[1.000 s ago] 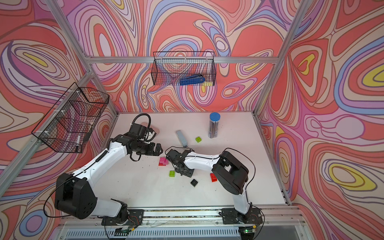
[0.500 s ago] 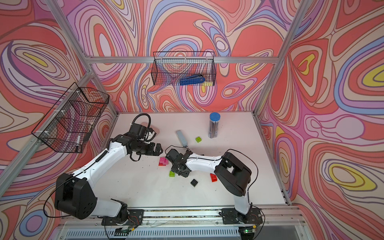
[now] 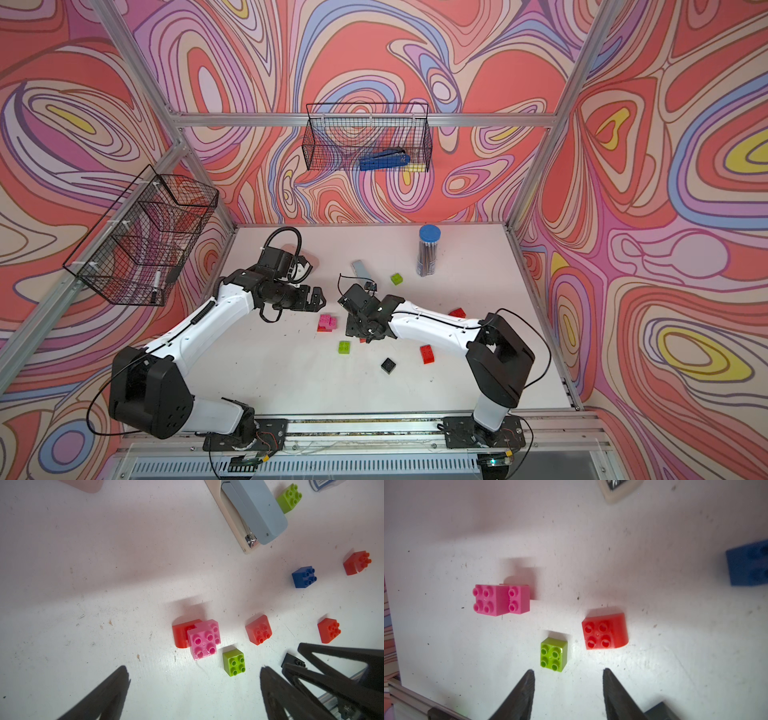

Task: Assemble the letter s with lego
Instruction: Pick up the lego brick from the center of the board.

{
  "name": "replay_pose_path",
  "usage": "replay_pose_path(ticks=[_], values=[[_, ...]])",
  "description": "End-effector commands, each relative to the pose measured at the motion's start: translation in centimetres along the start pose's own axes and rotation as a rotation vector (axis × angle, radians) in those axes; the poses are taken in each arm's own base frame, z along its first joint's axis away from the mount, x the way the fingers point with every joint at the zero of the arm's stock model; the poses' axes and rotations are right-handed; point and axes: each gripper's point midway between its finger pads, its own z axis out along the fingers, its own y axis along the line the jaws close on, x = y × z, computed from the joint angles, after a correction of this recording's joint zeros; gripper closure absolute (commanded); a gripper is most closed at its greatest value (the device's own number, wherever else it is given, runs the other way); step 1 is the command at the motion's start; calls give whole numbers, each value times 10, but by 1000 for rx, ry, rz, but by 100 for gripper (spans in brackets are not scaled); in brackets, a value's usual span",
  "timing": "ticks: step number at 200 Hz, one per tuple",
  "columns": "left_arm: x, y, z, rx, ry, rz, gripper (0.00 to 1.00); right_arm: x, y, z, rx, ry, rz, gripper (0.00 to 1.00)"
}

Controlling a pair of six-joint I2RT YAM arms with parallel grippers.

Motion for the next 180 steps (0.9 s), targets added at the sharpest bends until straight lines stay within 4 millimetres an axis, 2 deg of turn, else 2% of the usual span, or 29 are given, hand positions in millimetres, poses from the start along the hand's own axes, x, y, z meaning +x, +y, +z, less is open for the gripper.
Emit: replay_pose_path(ticks=[1, 31, 41, 77, 122, 160, 164, 180], values=[[-5, -8, -14, 37, -41, -3, 0, -11, -12, 5, -30, -6, -328, 45], [-1, -8, -19, 39, -39, -8, 0, -12, 4, -1, -130, -54, -707, 44], [2, -9, -21, 44, -38, -11, 0, -12, 1, -2, -117, -59, -811, 44], [6, -13, -27, 62, -43, -19, 0, 11, -8, 9, -159, -2, -1124, 46], [16, -15, -31, 81, -21, -38, 0, 15, -25, 26, -200, 49, -1257, 45], [24, -13, -35, 124, -18, -84, 0, 17, -28, 39, -218, 87, -1316, 44], [24, -13, -36, 131, -20, -89, 0, 22, -33, 47, -216, 119, -1318, 44], [26, -14, -36, 155, -20, -110, 0, 22, -36, 55, -210, 131, -1337, 45]])
